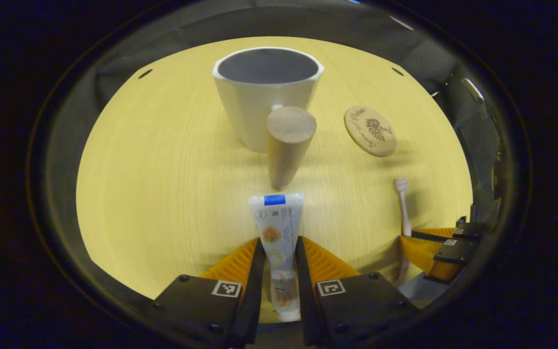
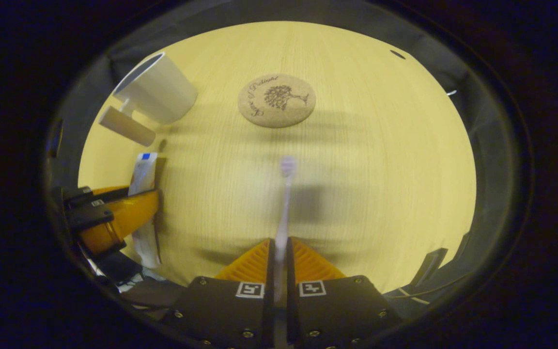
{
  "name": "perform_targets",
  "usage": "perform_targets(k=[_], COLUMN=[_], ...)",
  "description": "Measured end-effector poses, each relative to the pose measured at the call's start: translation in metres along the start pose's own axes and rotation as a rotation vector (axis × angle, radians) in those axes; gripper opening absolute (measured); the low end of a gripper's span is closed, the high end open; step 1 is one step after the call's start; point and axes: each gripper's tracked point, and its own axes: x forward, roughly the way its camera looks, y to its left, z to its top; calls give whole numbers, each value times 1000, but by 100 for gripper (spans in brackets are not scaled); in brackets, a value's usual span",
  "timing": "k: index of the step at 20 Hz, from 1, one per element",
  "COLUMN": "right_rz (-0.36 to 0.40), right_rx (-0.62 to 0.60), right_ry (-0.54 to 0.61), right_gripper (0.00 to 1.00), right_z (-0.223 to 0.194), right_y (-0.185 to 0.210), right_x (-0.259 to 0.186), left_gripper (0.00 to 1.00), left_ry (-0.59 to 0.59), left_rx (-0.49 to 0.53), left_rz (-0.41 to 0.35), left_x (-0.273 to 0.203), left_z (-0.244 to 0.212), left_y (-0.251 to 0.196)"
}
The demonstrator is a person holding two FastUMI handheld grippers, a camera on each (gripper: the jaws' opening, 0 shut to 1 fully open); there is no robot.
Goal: Put the toothbrush and toothpaste on the desktop into the cup, then pick up the cup and place it on the coaster on the desktop.
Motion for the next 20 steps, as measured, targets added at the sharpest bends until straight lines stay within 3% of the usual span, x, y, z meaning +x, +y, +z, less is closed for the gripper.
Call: perform_targets(k=[2, 3, 5, 6, 13, 20], right_rz=[18, 20, 23, 15, 65, 173], right_rx=[10, 27, -4, -10, -9, 30], right_ry=[-22, -46, -57, -68, -178, -366], right_gripper=[12, 11, 5, 5, 5, 5], right_z=[2, 6, 3, 3, 12, 47], right_y=[-3, -3, -1, -1, 5, 19], right_x=[-3, -8, -6, -5, -15, -48], left_gripper=[43, 35, 35, 26, 27, 25], left_ry=[-9, -16, -40, -46, -184, -358], left_rx=[6, 22, 34, 36, -14, -101], left_rz=[0, -10, -16, -21, -86, -62], left_x=[0, -1, -2, -4, -21, -56], left_z=[0, 1, -2, 2, 6, 25], left_y=[0, -1, 0, 0, 2, 30])
